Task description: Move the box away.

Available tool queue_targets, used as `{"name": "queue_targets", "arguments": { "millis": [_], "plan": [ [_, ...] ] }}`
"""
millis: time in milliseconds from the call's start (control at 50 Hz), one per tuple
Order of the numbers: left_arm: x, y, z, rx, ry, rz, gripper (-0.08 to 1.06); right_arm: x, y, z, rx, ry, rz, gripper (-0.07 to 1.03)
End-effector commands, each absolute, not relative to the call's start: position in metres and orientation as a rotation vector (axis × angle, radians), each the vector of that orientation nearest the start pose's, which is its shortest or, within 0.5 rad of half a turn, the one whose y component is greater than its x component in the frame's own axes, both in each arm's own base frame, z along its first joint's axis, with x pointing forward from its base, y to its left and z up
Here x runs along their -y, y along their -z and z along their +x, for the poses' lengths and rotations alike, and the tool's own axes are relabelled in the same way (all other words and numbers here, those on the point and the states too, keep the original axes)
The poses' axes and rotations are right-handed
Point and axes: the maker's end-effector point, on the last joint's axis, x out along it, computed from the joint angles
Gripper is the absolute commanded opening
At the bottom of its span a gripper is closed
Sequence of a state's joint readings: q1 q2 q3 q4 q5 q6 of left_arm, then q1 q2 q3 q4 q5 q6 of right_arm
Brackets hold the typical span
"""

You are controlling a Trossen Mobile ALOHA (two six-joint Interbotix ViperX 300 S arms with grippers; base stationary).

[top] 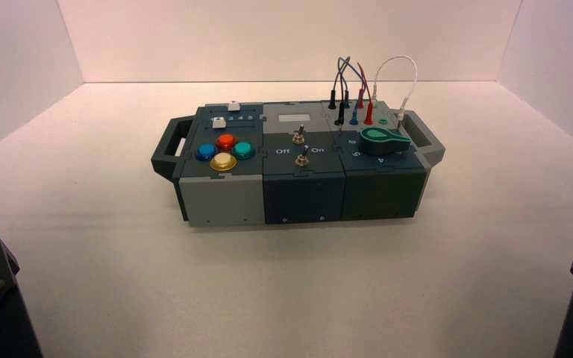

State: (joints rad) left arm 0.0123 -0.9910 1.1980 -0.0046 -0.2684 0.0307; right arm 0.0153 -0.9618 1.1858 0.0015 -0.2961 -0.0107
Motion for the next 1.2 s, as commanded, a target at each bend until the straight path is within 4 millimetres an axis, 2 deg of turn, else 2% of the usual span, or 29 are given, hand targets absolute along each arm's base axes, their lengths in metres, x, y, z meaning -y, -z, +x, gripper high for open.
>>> {"name": "queue_targets", "arguments": {
  "millis": [20,320,440,560,700,800,840,940,1200],
  "plan": [
    [-0.004,-0.299,0.253,0.080,-0.019,0.028,-0.03,-0.005,-0.303,0.259,0.092,-0.017,-0.004,-0.02],
    [-0.005,-0.298,0.254,0.072,-0.019,0.028,-0.03,-0.005,-0.304,0.259,0.094,-0.020,-0.005,-0.02],
    [-0.003,-0.286,0.259,0.001,-0.014,0.023,-0.03,-0.009,-0.295,0.261,0.048,-0.032,-0.004,-0.02],
    [0.007,-0.273,0.268,-0.093,0.027,0.018,-0.03,-0.017,-0.284,0.266,-0.037,-0.062,0.000,-0.02],
    [0.041,-0.250,0.276,-0.259,0.147,0.034,-0.03,-0.036,-0.262,0.269,-0.213,-0.131,-0.008,-0.02],
    [0.065,-0.232,0.275,-0.383,0.232,0.050,-0.03,-0.049,-0.247,0.268,-0.321,-0.180,-0.018,-0.02],
    [0.082,-0.221,0.272,-0.463,0.288,0.059,-0.03,-0.059,-0.239,0.267,-0.383,-0.211,-0.018,-0.02],
    [0.108,-0.201,0.262,-0.609,0.375,0.091,-0.03,-0.074,-0.224,0.265,-0.516,-0.257,0.008,-0.02],
    [0.149,-0.179,0.235,-0.870,0.507,0.128,-0.03,-0.106,-0.188,0.245,-0.859,-0.347,0.085,-0.02]
  ]
}}
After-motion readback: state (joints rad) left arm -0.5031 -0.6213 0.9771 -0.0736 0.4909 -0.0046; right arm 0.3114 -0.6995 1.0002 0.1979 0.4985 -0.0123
